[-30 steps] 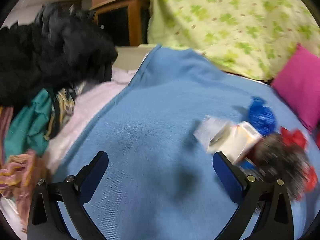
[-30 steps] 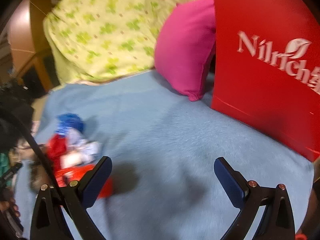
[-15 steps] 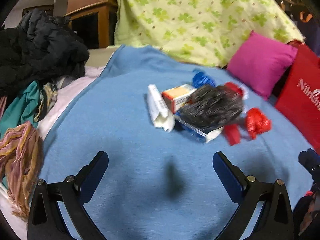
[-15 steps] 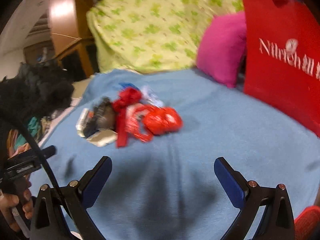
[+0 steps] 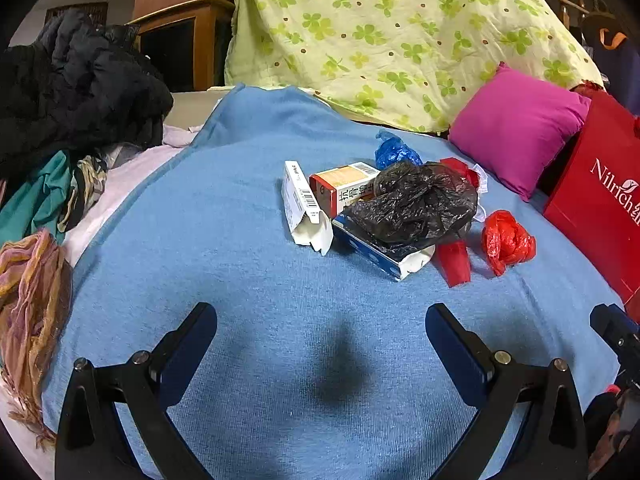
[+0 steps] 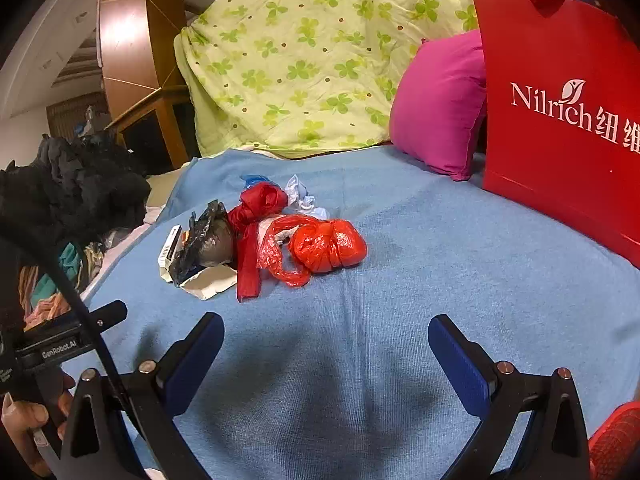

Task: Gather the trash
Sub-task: 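Move both tools toward the pile of trash on the blue blanket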

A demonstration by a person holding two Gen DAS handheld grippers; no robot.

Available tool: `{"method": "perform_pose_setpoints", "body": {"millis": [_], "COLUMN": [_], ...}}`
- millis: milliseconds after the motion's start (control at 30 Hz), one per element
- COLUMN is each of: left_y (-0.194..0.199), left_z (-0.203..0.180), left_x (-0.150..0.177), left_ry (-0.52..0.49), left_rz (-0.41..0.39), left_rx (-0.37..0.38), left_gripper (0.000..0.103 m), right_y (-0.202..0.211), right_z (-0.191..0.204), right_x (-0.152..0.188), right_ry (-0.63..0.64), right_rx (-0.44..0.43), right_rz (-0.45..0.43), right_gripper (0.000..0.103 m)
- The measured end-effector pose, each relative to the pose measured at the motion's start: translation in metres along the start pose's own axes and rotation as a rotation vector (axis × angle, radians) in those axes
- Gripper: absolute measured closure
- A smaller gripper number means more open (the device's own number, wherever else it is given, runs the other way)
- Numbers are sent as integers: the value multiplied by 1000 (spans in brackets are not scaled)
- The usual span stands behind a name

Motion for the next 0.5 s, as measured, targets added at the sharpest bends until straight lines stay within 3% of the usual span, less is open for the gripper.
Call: {"method": "perform_pose_setpoints", "body": {"millis": [500], "left_y": [0], "left_z": [-3], "left_x": [3], "left_ry": [-26], "left_rz": [2], "left_rx": [-1], "left_gripper": [0], "right_y": [-3], "right_z": [2], "right_x": [2], "right_ry": [23], "right_rx": [10], "right_rz": [-1], "right_gripper": [0]}}
Point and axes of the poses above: each gripper's, at about its wrist camera, not at the fingertips, and y roughly against the way its jaws point, z to its left, x to its underside, the point moved 7 cm from there along -y, roughly the way its jaws point, and after that the axes turned 3 degrees about x, right-handed, at the moved point
